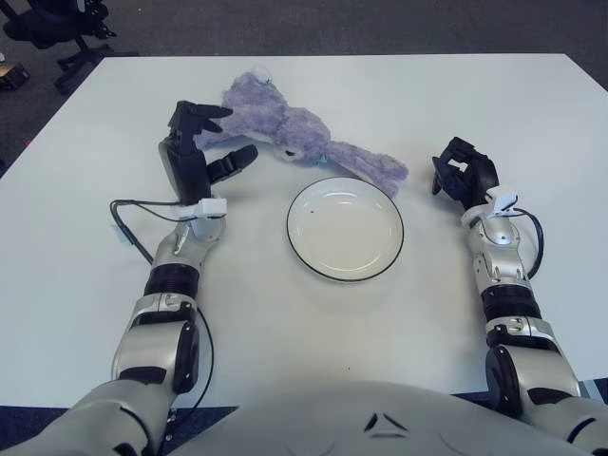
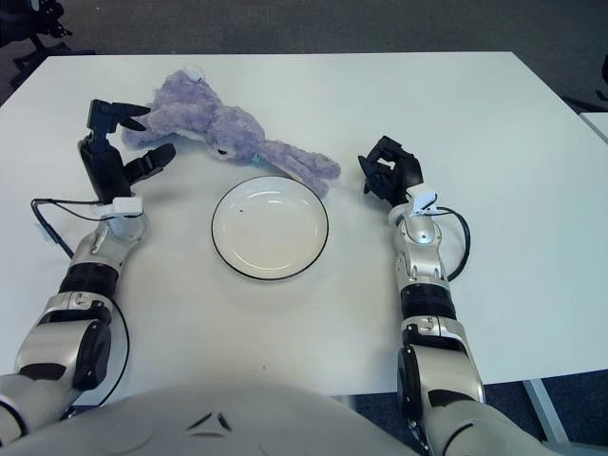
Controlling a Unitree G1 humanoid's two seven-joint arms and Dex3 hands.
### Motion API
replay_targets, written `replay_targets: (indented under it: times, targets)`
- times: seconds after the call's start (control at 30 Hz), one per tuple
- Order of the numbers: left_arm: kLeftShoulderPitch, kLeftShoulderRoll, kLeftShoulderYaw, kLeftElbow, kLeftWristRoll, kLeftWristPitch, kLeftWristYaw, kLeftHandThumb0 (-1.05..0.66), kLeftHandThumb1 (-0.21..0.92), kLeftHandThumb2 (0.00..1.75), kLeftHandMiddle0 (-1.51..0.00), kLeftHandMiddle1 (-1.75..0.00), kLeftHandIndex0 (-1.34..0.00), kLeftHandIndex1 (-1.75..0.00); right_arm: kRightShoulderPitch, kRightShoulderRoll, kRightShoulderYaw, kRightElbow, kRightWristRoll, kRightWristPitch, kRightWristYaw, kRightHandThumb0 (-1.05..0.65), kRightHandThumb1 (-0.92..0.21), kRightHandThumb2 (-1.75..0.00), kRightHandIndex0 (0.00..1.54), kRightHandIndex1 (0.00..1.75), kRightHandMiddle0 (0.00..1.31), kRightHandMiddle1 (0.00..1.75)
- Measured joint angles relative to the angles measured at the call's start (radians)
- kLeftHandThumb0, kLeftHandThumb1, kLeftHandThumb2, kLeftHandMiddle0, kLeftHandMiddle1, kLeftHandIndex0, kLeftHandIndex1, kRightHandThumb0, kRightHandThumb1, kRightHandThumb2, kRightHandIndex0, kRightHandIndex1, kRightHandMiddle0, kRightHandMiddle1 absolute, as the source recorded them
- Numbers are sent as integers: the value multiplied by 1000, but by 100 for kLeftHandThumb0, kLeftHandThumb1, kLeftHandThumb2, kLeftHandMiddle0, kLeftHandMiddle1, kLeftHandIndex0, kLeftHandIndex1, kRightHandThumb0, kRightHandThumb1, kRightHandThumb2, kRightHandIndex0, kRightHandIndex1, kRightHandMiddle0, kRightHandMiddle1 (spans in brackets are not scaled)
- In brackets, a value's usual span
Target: Put the doll into the plate.
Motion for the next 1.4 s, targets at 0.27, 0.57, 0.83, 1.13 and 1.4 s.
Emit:
replay_targets:
  times: [0.27,0.57,0.83,1.13,1.4]
  targets:
    - [-1,52,-63,-7,-20,89,-82,-23,88,9,-58,-54,-41,-62,1,-4,1,0,-5,5,-8,-35,-92,-32,102,175,69,175]
    - [12,168,-112,-172,-18,300,-358,-53,91,3,-47,-2,-29,-6,-2,-8,8,0,-11,6,-14,-36,-92,-32,102,175,70,175]
    - [12,201,-160,-197,-26,332,-440,-71,92,14,-36,0,-25,-2,-4,-9,13,3,-14,9,-25,-36,-92,-32,102,175,70,175]
    - [11,210,-183,-217,-20,402,-453,-79,92,23,-35,0,-25,-1,-5,-9,18,3,-15,10,-31,-37,-92,-32,102,175,70,175]
    - [9,221,-199,-244,10,496,-447,-82,92,26,-35,0,-25,-1,-10,-9,20,7,-15,10,-29,-37,-92,-32,102,175,70,175]
